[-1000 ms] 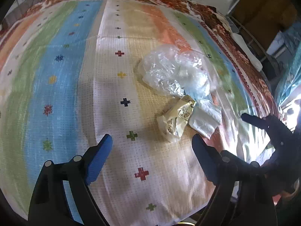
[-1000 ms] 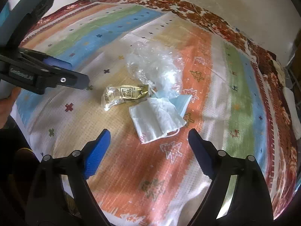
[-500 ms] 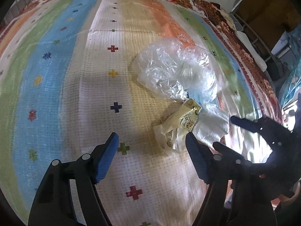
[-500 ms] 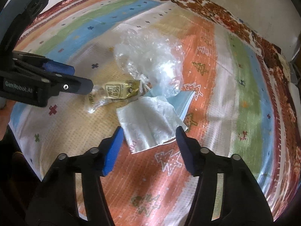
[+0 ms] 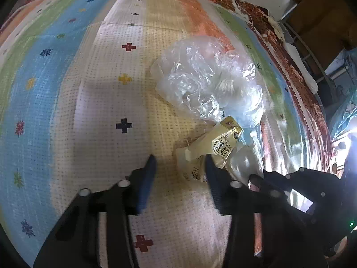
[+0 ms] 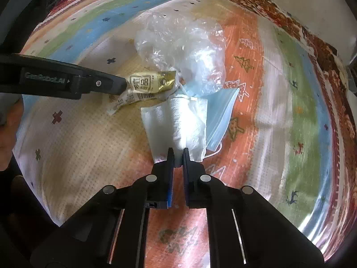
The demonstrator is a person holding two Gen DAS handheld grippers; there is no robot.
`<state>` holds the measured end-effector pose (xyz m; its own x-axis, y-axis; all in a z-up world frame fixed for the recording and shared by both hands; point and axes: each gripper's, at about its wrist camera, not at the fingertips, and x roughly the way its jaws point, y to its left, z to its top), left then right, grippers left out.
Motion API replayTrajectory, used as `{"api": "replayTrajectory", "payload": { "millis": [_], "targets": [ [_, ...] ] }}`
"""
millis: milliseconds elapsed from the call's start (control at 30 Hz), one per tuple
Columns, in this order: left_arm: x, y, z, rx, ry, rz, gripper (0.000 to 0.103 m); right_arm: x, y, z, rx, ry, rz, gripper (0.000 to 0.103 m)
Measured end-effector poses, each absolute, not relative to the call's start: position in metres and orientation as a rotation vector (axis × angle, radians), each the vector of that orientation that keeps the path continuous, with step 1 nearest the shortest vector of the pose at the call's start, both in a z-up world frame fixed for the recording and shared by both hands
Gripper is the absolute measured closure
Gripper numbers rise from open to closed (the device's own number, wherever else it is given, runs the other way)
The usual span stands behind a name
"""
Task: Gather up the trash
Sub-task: 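Grasp the gold wrapper with left tool while right tool grasps white tissue, then lift the gold wrapper and white tissue off the blanket with both tools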
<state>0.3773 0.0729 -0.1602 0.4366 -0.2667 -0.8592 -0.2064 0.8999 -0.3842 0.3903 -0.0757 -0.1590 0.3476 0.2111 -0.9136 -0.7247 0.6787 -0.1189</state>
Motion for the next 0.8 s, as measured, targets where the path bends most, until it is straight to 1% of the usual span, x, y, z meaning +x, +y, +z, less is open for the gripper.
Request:
{"api": "replayTrajectory", "payload": {
  "millis": [33,100,200,400,600,800],
  "targets": [
    [0.378,0.071,-0.16,-0.473,1.13,-0.043,0.075,0.39,-0.077,-0.158,-0.563,1.053,0.655,0.098],
    [0.378,0.069,-0.16,-0.471,1.131,-0.053,0.084,0.39,-0.078,-0.157,-0.548,1.055,0.66,0.099],
    [0.378,0.068,-0.157,-0.469,1.117,-0.05,0.087,0.389,-0.081,-0.152,-0.525,1.054,0.666,0.1],
    [0.374,0.068,-0.147,-0.454,1.119,-0.029,0.091,0.391,-0.086,-0.142,-0.484,1.069,0.658,0.1],
    [0.362,0.074,-0.121,-0.442,1.096,-0.047,0.091,0.39,-0.095,-0.129,-0.397,1.11,0.641,0.1],
    [0.349,0.077,-0.101,-0.44,1.083,-0.04,0.091,0.376,-0.097,-0.113,-0.361,1.103,0.65,0.1]
  ]
}}
